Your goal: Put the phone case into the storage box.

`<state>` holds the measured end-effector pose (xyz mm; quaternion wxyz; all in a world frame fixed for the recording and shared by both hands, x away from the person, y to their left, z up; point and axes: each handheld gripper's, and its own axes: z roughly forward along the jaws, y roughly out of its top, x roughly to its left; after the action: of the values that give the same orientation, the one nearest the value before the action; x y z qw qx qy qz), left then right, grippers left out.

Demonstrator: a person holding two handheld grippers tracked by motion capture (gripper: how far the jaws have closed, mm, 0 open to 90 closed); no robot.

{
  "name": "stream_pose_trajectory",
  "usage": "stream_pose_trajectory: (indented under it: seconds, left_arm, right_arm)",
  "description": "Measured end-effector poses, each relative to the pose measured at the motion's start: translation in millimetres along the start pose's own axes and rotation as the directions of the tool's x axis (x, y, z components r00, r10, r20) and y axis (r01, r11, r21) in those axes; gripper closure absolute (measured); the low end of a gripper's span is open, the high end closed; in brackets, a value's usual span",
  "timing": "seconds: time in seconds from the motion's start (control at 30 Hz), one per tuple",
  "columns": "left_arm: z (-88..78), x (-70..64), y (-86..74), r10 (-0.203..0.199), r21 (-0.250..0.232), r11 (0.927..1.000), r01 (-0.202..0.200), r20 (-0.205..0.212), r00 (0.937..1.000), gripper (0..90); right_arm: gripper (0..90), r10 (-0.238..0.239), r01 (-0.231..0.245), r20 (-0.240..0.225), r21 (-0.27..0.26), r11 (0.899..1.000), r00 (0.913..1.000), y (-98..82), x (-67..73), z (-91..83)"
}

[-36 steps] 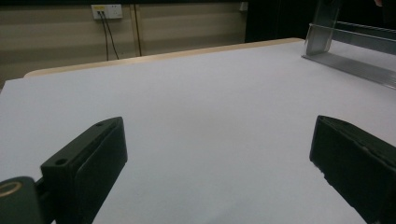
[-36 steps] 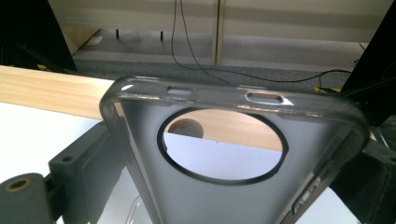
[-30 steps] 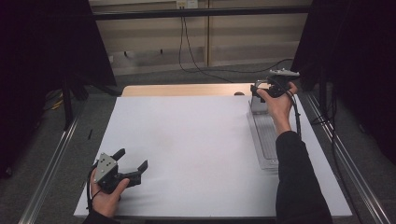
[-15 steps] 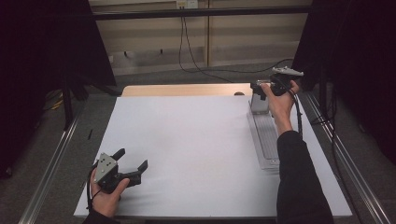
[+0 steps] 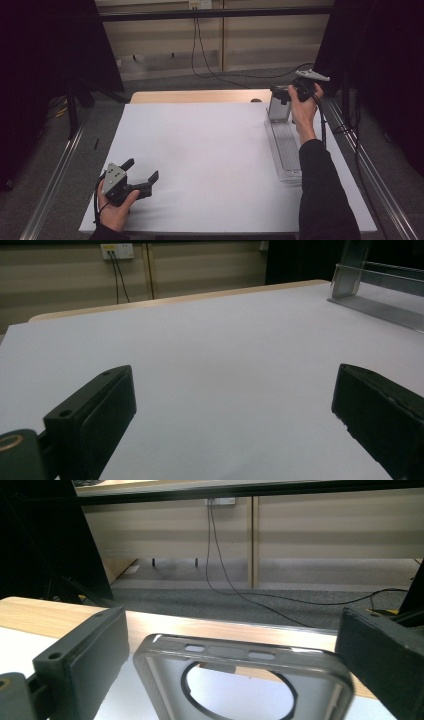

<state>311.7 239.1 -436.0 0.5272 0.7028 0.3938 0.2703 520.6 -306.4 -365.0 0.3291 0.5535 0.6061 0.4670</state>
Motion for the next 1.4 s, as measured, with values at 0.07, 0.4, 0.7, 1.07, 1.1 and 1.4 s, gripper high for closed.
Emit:
stream_pose_trajectory:
  seconds: [0.07,0.4,0.7,1.07,1.1,1.4]
  left_arm:
    - [-0.2,-0.3,0.0,0.0,-0.001,1.0,0.0,0.001,1.0,3.9]
    - [-4.4,-0.2,-0.6,0.009,-0.002,1.0,-0.009,-0.008,0.9999,3.9]
    - [-6.3,0.0,-1.1,0.009,-0.015,0.9998,-0.009,0.007,0.9999,3.7]
    - [-4.5,-6.3,4.2,0.024,-0.048,0.9986,-0.022,0.05,0.9984,3.5]
    - [-4.1,-6.7,4.4,0.016,-0.053,0.9985,-0.013,0.054,0.9984,3.5]
    - [-4.1,-1.4,5.3,-0.01,-0.082,0.9966,0.013,0.037,0.9993,2.7]
  right_arm:
    - [0.0,0.009,-0.009,0.007,-0.004,1.0,0.9999,0.5,-0.5,-0.5]
    - [0.0,-0.002,0.001,-0.031,-0.048,0.999,0.9995,9.8,5.3,-3.3]
    - [0.0,-0.053,0.049,-0.045,-0.07,0.996,0.9976,13.8,6.8,-14.5]
    - [0.0,-0.076,0.073,-0.042,-0.081,0.994,0.9962,15.3,5.0,-35.1]
    - [0.0,-0.071,0.068,-0.041,-0.085,0.994,0.9966,14.2,4.7,-37.7]
    - [0.0,-0.06,0.054,-0.051,-0.104,0.993,0.9969,-0.5,-3.3,-56.2]
